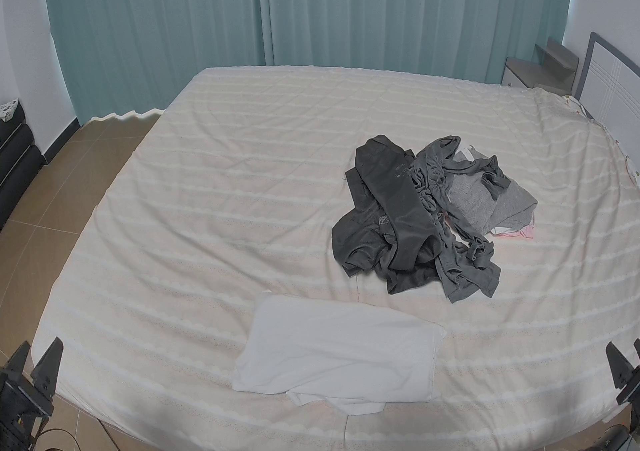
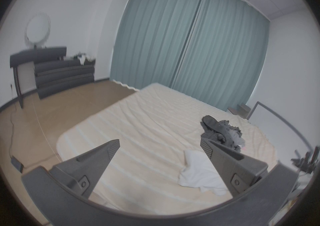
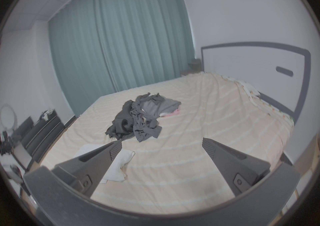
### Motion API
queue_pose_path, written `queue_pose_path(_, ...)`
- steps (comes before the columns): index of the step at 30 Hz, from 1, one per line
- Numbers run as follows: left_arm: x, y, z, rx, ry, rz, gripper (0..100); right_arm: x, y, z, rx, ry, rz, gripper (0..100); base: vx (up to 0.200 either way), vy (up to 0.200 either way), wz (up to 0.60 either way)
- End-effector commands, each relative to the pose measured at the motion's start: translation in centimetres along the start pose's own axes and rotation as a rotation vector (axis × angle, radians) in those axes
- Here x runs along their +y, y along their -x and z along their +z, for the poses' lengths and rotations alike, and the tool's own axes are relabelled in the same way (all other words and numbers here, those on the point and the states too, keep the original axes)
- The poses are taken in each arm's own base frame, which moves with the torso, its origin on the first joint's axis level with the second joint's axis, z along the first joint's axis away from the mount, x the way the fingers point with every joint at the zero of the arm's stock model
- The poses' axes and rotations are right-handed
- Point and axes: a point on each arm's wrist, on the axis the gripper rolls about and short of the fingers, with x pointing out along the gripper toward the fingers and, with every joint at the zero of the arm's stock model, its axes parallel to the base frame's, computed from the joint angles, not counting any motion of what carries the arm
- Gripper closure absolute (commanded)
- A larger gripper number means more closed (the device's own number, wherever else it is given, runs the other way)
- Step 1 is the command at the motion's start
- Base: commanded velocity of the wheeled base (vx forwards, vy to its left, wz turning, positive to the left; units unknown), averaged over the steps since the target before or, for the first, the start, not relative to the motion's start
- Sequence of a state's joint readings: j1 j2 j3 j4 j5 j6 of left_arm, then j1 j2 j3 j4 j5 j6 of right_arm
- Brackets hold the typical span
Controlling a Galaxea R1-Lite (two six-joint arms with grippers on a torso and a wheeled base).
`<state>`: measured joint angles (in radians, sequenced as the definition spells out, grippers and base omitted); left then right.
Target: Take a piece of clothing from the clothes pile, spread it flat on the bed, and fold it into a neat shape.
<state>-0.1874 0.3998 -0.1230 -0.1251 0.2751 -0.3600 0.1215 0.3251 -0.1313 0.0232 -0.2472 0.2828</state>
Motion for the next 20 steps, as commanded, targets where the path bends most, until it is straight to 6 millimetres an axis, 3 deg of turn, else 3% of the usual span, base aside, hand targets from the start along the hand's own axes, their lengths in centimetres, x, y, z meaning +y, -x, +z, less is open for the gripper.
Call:
queue_pose_path(1, 2.01, 3.08, -4.66, -0.201, -0.145, 0.080, 0, -0.84, 1.71, -4.08, -0.193, 0.157, 0.107, 0, 0.000, 0.000, 0.00)
queue_pose_path(8, 1.79, 2.97, -4.91, -0.168, -0.247, -0.037, 0, -0.70, 1.69, -4.11, -0.205, 0.334, 0.155, 0, 0.000, 0.000, 0.00)
queue_pose_path(20, 1.78, 2.89, -5.25, -0.138, -0.311, -0.073, 0, -0.73, 1.57, -4.59, -0.158, 0.285, 0.188, 0, 0.000, 0.000, 0.00)
